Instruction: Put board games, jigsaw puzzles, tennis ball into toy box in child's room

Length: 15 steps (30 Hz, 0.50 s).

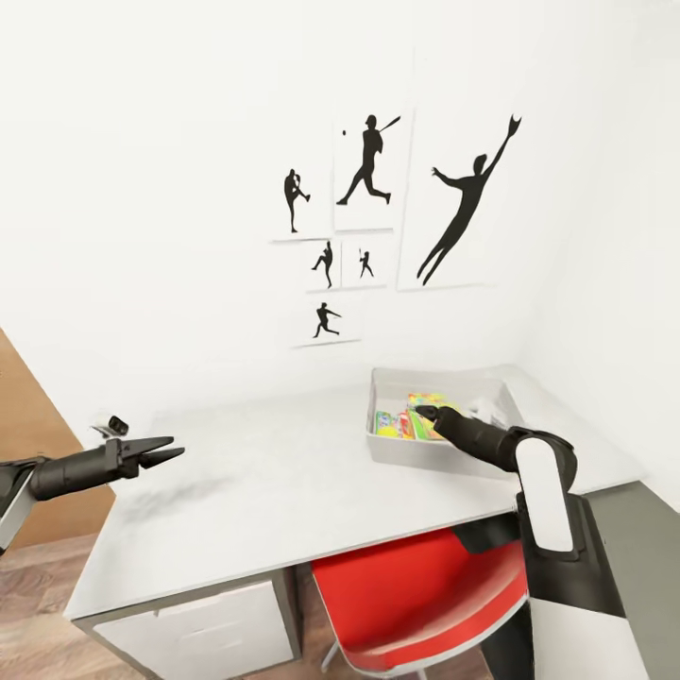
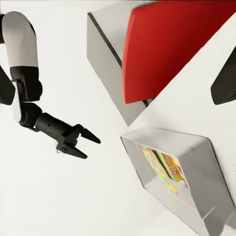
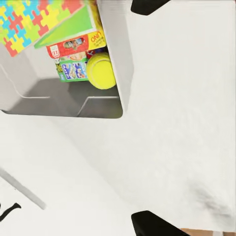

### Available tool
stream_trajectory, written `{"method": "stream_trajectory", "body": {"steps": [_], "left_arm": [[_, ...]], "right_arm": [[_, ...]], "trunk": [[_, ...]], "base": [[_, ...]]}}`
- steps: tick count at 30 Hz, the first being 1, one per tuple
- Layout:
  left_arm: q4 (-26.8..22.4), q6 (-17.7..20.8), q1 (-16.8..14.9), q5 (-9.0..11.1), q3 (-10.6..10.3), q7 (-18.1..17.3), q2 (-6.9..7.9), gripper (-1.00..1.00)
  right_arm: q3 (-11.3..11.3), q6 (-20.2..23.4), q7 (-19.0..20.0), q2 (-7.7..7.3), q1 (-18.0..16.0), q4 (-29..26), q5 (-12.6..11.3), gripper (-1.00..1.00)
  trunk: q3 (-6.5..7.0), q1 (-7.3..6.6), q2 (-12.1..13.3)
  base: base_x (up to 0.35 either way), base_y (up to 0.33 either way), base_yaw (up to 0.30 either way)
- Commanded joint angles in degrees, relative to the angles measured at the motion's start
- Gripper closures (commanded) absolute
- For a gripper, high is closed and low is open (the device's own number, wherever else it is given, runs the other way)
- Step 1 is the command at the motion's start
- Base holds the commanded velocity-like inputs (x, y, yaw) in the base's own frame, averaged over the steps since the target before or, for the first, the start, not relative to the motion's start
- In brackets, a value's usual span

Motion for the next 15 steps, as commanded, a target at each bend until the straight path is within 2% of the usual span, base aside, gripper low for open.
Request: {"method": "stream_trajectory", "body": {"steps": [1, 3, 5, 6, 9, 10, 12, 13, 15], "left_arm": [[0.0, -0.7, 0.4, 0.1, 0.0, -0.2, 0.03, -1.0], [0.0, -2.3, 0.8, 0.1, 0.0, -0.3, 0.19, -1.0], [0.0, -3.0, 1.1, 0.2, 0.0, -0.4, 0.5, -1.0], [0.0, -3.2, 1.2, 0.3, 0.0, -0.5, 0.75, -1.0], [0.0, -3.5, 1.4, 0.4, 0.0, -0.8, 1.13, -1.0], [0.0, -3.5, 1.4, 0.4, 0.0, -1.1, 1.16, -1.0], [0.0, -3.6, 1.4, 0.4, 0.0, -2.3, 1.23, -1.0], [0.0, -3.6, 1.4, 0.4, 0.0, -2.3, 1.23, -1.0], [0.0, -3.7, 1.5, 0.3, 0.0, -2.3, 1.26, -1.0]], "right_arm": [[-1.2, 0.3, 1.2, 0.01, 0.0, -0.1, -0.7, -1.0], [-3.7, 0.5, 6.4, -0.06, 0.8, -0.1, -0.7, -1.0], [-6.1, 0.7, 13.7, -0.45, 2.4, -0.1, -0.7, -1.0], [-7.2, 0.9, 17.7, -1.2, 3.3, -0.1, -0.7, -1.0], [-9.8, 0.9, 30.3, -4.75, 6.4, 0.0, -0.7, -1.0], [-10.3, 0.9, 32.4, -5.37, 7.1, 0.0, -0.7, -1.0], [-12.6, 0.9, 39.9, -7.29, 9.9, 0.0, -0.6, -1.0], [-13.3, 0.9, 41.6, -7.64, 10.5, 0.0, -0.6, -1.0], [-16.0, 0.8, 47.4, -8.6, 12.7, 0.0, -0.6, -1.0]], "trunk": [[-0.03, 0.04, -0.1], [0.16, 0.04, -0.1], [0.35, 0.04, -0.1], [0.45, 0.04, -0.1], [0.73, 0.04, -0.1], [0.83, 0.04, -0.1], [1.02, 0.04, -0.1], [1.11, 0.04, -0.1], [1.3, 0.04, -0.1]], "base": [[-0.034, 0.014, 0.0], [-0.021, 0.007, 0.0], [-0.066, 0.003, 0.0], [-0.131, 0.022, 0.0], [-0.181, 0.066, 0.0], [-0.13, 0.046, 0.0], [-0.068, 0.024, 0.0], [-0.043, 0.015, 0.0], [-0.022, 0.008, 0.0]]}}
